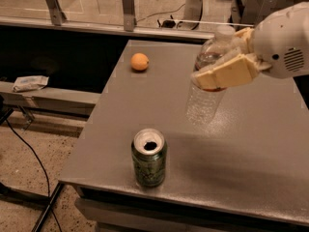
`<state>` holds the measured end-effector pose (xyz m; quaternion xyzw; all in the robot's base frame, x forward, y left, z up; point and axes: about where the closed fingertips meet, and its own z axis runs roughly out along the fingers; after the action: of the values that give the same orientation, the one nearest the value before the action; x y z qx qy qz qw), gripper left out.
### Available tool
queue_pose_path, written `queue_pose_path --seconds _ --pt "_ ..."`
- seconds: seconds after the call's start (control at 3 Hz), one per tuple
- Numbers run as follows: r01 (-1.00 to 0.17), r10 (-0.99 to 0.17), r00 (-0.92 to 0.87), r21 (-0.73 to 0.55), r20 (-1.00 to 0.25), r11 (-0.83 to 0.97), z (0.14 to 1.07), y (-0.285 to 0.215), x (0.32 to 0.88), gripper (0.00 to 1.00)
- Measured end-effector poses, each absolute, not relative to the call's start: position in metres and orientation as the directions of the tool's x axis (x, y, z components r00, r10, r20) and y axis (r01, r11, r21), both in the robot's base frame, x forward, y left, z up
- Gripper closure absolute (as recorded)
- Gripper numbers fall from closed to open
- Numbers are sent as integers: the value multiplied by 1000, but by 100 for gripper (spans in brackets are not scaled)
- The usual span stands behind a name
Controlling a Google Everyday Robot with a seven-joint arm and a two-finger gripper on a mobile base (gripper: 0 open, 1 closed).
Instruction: Move water bottle near green can
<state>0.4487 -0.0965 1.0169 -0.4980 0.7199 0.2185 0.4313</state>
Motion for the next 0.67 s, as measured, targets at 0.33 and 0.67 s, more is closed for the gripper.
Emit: queue_pose_path --seconds 0.33,0.67 --pt "-909 -503 -174 -59 -847 414 992 -104 421 100" --pt "-914 -493 -221 1 -841 407 963 -105 386 100"
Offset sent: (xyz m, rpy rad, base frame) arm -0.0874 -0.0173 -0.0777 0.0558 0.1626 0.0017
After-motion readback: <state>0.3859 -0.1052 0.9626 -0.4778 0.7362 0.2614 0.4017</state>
